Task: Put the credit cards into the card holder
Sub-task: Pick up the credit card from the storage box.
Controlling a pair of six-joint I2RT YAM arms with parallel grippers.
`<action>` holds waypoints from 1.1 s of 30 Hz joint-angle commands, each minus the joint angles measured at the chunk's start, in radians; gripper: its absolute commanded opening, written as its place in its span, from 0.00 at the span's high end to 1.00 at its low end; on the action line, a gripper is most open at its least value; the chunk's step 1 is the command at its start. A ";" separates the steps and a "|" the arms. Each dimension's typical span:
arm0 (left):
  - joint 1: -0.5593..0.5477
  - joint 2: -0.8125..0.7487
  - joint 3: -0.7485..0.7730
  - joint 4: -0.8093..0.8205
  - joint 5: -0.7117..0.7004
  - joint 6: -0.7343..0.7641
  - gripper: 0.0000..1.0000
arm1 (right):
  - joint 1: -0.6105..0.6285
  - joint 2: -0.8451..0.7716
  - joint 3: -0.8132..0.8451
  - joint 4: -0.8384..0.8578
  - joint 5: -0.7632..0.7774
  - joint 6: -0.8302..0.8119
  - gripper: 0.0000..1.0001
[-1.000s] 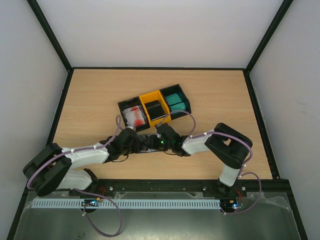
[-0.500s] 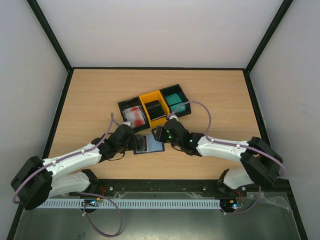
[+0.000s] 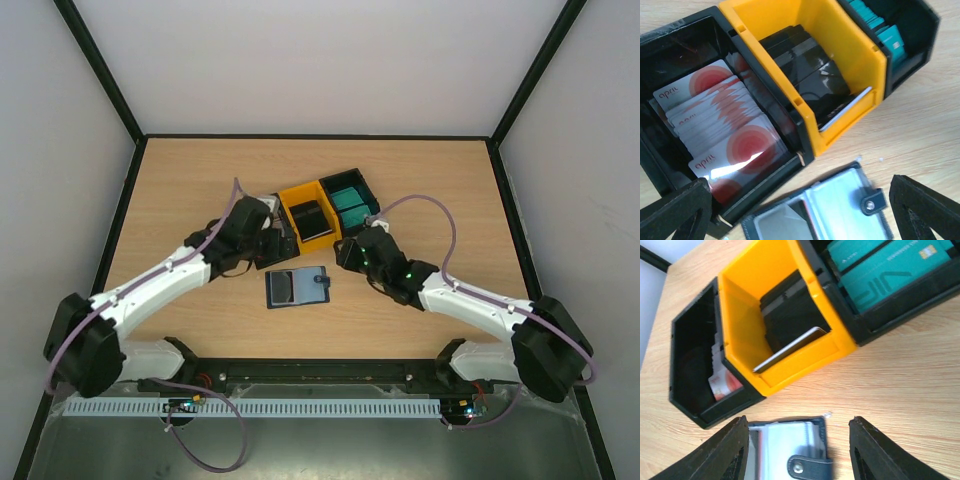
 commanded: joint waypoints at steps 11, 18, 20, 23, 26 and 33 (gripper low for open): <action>0.013 0.333 0.300 -0.003 0.218 0.192 0.28 | -0.234 -0.067 -0.115 -0.033 -0.039 -0.003 0.46; -0.048 0.508 0.433 -0.059 0.214 0.282 0.34 | -0.323 -0.028 -0.122 -0.016 -0.099 -0.012 0.45; -0.068 0.554 0.459 -0.083 0.183 0.314 0.37 | -0.326 -0.013 -0.121 -0.007 -0.110 -0.016 0.45; -0.081 0.618 0.500 -0.126 0.136 0.351 0.41 | -0.327 0.009 -0.122 0.004 -0.124 -0.018 0.45; -0.081 0.667 0.523 -0.148 0.097 0.357 0.43 | -0.328 0.026 -0.125 0.010 -0.135 -0.021 0.45; -0.081 0.714 0.545 -0.139 0.092 0.374 0.38 | -0.328 0.048 -0.125 0.019 -0.149 -0.024 0.45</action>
